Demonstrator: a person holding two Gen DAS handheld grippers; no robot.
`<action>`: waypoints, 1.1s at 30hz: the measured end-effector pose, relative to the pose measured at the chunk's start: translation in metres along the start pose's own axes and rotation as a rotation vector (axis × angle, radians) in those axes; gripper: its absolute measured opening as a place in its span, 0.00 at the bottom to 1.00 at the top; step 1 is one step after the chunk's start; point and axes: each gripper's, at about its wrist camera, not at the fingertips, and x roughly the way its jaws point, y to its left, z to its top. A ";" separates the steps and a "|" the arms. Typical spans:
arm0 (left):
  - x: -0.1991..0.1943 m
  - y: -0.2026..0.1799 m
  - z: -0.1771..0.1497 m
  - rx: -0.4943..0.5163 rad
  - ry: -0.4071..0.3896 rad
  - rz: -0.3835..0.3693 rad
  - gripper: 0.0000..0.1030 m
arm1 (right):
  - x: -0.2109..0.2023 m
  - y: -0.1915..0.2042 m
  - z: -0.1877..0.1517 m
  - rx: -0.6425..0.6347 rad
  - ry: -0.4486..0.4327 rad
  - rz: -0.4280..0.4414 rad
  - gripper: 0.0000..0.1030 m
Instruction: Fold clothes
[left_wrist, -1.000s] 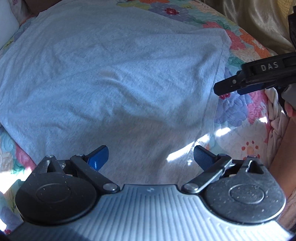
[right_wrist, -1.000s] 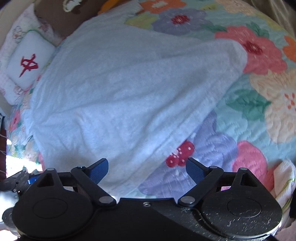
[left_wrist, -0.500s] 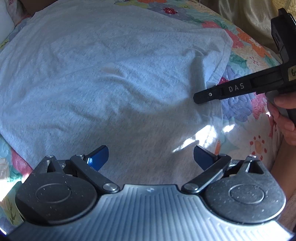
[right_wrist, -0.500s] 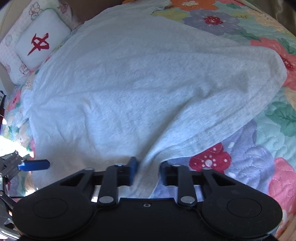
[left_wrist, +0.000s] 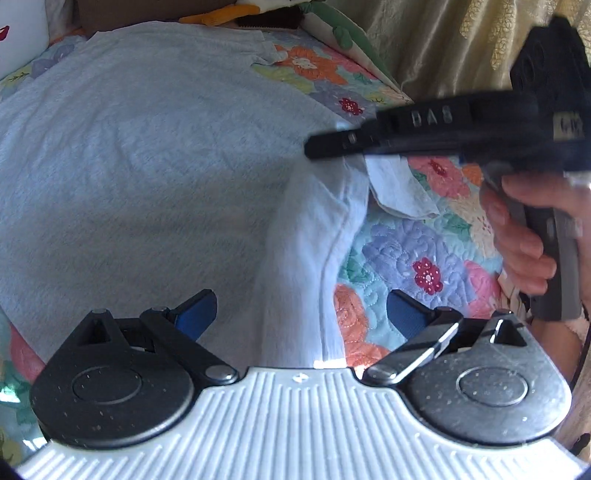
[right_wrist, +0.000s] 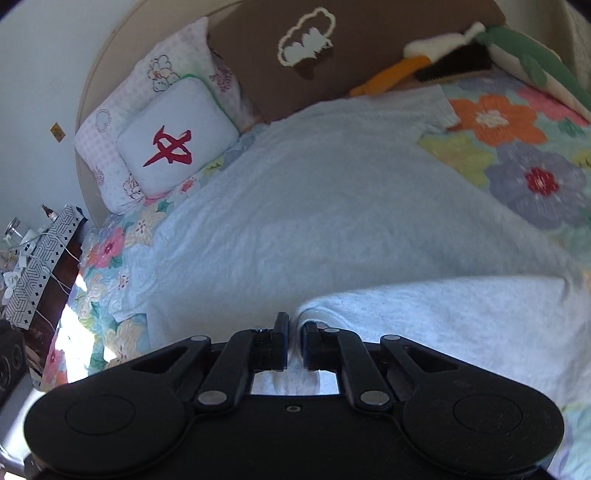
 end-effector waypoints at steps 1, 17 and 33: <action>0.003 0.001 0.000 0.011 0.012 0.011 0.97 | 0.004 0.005 0.009 -0.025 -0.013 -0.002 0.09; 0.017 0.055 0.002 -0.163 -0.127 0.194 0.89 | 0.043 0.029 0.034 -0.169 -0.027 0.091 0.09; 0.009 0.061 0.014 -0.171 -0.241 0.266 0.11 | 0.022 0.033 0.037 -0.199 -0.074 0.022 0.08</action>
